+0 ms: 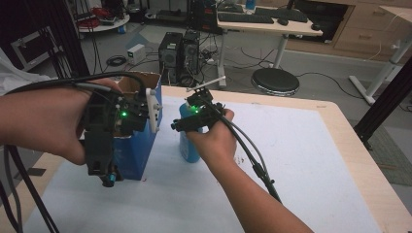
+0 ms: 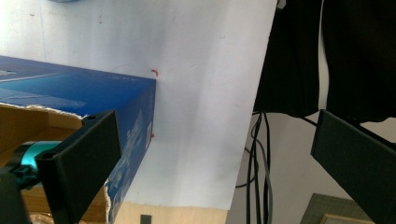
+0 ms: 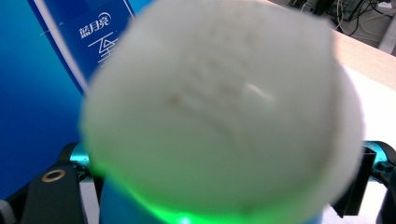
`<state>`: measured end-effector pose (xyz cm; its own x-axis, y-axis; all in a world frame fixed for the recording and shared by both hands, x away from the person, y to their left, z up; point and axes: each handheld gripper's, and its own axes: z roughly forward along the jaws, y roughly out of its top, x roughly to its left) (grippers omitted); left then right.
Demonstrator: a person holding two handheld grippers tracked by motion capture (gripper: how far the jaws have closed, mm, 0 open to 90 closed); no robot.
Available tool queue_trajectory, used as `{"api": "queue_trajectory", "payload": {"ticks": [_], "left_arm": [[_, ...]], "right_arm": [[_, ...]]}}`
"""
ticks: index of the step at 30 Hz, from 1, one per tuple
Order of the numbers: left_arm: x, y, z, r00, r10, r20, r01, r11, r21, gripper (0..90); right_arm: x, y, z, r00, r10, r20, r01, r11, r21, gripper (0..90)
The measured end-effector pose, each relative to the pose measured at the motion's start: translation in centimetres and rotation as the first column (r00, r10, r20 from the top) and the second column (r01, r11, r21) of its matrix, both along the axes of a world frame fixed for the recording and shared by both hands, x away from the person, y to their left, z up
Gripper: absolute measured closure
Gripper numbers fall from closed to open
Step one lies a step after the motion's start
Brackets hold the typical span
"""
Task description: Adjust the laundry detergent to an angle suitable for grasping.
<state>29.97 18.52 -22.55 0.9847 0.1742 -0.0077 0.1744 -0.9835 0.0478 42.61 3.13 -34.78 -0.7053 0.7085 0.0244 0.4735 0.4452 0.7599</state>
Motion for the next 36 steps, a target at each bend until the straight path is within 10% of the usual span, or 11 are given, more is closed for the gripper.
{"api": "queue_trajectory", "payload": {"ticks": [36], "left_arm": [[0.3,0.1,-0.3,1.0000,0.002,-0.005,-0.002,1.0000,0.000,1.8]], "right_arm": [[-1.1,0.8,-0.1,0.9967,-0.034,0.074,0.036,0.9991,-0.023,40.5]]}}
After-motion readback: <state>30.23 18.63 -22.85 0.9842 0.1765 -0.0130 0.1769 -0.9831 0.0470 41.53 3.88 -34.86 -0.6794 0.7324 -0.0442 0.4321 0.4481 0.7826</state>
